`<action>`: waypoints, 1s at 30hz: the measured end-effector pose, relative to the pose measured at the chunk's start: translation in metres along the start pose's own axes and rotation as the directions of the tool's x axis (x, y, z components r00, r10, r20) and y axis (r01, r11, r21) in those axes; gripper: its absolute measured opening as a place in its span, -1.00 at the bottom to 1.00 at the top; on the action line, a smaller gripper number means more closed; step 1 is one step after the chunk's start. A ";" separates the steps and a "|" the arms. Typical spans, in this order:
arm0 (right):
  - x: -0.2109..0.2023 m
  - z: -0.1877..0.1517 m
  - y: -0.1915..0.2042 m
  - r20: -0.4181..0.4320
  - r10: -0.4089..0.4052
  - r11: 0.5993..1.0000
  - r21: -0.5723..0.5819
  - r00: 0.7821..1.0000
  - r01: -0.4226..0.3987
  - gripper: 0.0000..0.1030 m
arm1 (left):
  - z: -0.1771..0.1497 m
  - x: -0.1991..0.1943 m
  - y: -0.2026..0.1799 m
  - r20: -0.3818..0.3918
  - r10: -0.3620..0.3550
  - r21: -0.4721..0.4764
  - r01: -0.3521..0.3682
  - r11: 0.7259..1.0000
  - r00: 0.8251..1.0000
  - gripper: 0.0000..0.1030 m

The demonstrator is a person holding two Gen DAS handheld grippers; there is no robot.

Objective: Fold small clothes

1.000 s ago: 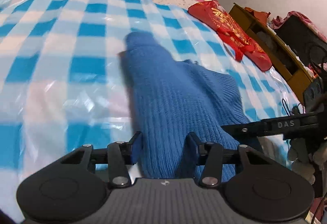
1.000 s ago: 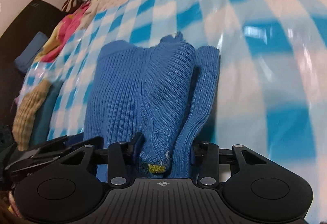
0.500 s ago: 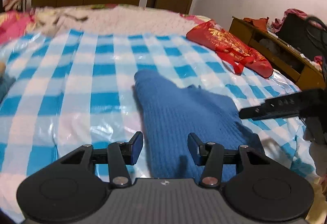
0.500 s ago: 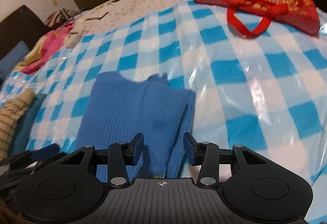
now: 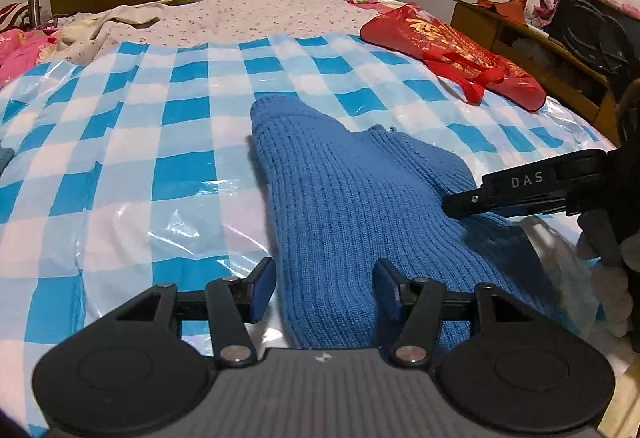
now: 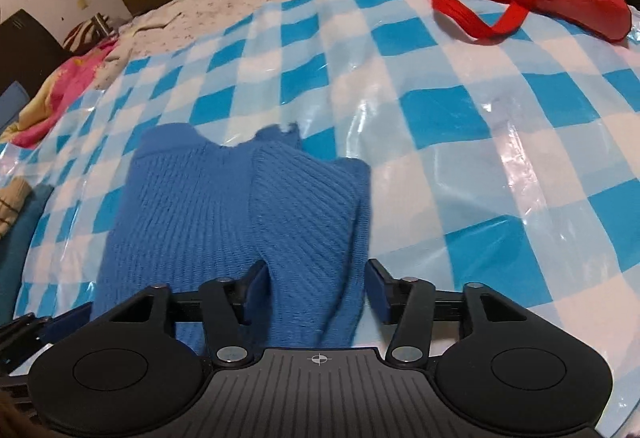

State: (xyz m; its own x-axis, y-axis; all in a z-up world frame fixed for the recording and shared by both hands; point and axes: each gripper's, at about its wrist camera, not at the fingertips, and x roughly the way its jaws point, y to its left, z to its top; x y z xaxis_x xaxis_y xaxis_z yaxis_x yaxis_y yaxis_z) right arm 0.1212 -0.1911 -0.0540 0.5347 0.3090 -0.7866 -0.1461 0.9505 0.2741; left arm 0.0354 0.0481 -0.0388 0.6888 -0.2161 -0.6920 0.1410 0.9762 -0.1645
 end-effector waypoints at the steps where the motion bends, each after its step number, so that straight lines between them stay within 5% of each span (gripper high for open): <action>1: -0.002 0.000 0.000 0.001 -0.003 1.000 0.005 1.000 0.003 -0.03 | 0.000 -0.001 -0.001 -0.001 0.005 -0.003 -0.005 1.000 1.000 0.27; 10: -0.054 -0.016 0.023 0.134 -0.029 0.997 -0.065 0.991 0.038 -0.05 | -0.007 -0.023 -0.004 0.025 0.031 -0.004 -0.031 1.000 0.999 0.26; 13: -0.059 -0.032 0.031 0.113 0.020 0.996 -0.085 0.993 -0.011 -0.05 | -0.012 -0.023 -0.004 0.005 0.030 -0.012 -0.030 0.999 1.000 0.26; 19: -0.036 -0.054 0.021 0.023 -0.012 1.000 -0.026 1.000 0.013 -0.06 | -0.020 -0.017 -0.009 -0.041 0.057 0.014 -0.056 0.998 0.998 0.27; 30: -0.066 -0.070 0.027 0.096 -0.020 1.000 -0.014 0.995 0.022 -0.05 | -0.025 -0.033 -0.010 -0.032 0.064 -0.007 -0.064 0.998 0.997 0.26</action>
State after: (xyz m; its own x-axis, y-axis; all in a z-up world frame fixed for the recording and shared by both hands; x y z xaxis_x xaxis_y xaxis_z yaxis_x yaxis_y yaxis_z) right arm 0.0234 -0.1839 -0.0334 0.6146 0.2852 -0.7355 -0.1463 0.9574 0.2489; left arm -0.0065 0.0450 -0.0324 0.6732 -0.1540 -0.7232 0.0916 0.9879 -0.1251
